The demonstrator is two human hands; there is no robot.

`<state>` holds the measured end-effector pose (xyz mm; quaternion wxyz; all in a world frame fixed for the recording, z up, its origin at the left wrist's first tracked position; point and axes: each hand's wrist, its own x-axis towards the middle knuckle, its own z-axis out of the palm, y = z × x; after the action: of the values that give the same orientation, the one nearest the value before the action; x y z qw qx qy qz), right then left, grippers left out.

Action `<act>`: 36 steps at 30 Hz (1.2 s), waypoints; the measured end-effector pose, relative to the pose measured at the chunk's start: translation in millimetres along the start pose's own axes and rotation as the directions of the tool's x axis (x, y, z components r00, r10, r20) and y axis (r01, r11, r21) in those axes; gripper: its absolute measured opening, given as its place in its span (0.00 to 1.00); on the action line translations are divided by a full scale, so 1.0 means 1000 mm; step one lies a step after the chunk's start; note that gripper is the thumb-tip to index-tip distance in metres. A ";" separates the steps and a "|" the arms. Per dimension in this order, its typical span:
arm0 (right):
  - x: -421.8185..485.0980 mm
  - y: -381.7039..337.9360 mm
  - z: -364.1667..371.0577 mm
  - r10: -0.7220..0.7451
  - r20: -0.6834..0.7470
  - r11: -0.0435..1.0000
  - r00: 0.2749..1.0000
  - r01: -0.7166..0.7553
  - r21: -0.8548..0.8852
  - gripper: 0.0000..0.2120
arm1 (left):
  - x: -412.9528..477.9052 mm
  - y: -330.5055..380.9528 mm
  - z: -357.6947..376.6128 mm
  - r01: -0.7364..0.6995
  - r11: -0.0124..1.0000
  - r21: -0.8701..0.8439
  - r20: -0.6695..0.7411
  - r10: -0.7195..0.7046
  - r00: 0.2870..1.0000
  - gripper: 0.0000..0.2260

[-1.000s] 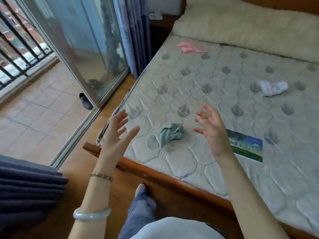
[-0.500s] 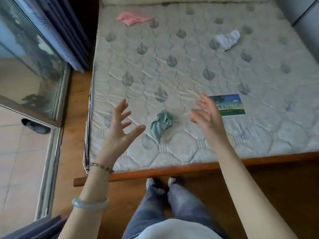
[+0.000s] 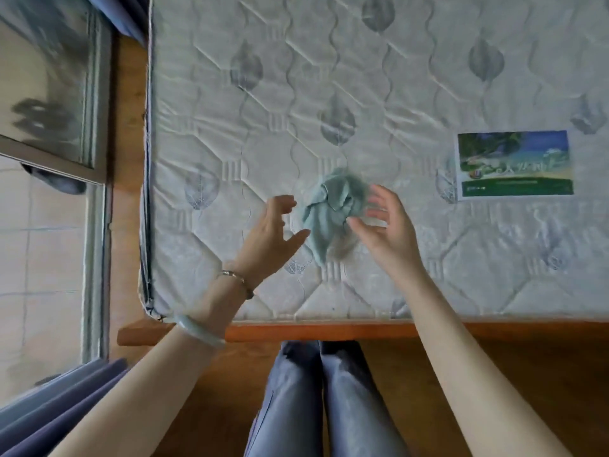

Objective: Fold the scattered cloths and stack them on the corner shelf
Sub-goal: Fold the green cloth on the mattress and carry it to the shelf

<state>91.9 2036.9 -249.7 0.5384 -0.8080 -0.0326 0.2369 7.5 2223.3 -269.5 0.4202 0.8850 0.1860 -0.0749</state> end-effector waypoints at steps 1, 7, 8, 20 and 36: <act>0.014 0.016 0.008 0.003 0.013 0.999 1.000 -0.003 -0.034 0.27 | 0.011 -0.010 0.017 0.019 1.000 0.013 0.035 -0.019 0.999 0.25; 0.079 0.097 0.044 -0.008 -0.001 0.976 1.000 0.007 -0.216 0.21 | 0.068 -0.060 0.083 0.200 0.980 0.009 0.041 -0.201 0.979 0.24; 0.086 0.105 0.049 -0.022 -0.009 0.968 1.000 0.019 -0.251 0.20 | 0.074 -0.066 0.089 0.235 0.972 0.007 0.024 -0.235 0.972 0.24; 0.124 0.132 0.061 -0.037 -0.090 0.776 0.995 -0.028 -0.630 0.08 | 0.100 -0.077 0.099 0.348 0.928 -0.135 -0.116 -0.363 0.924 0.05; 0.108 0.073 0.075 0.239 0.255 0.969 0.937 -0.246 -0.004 0.11 | 0.088 -0.033 0.036 0.006 0.996 -0.087 -0.102 -0.015 0.995 0.07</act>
<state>141.0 2103.8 -375.1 0.5076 -0.7614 0.0018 0.4033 76.9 2237.5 -341.5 0.4478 0.8676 0.2151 -0.0235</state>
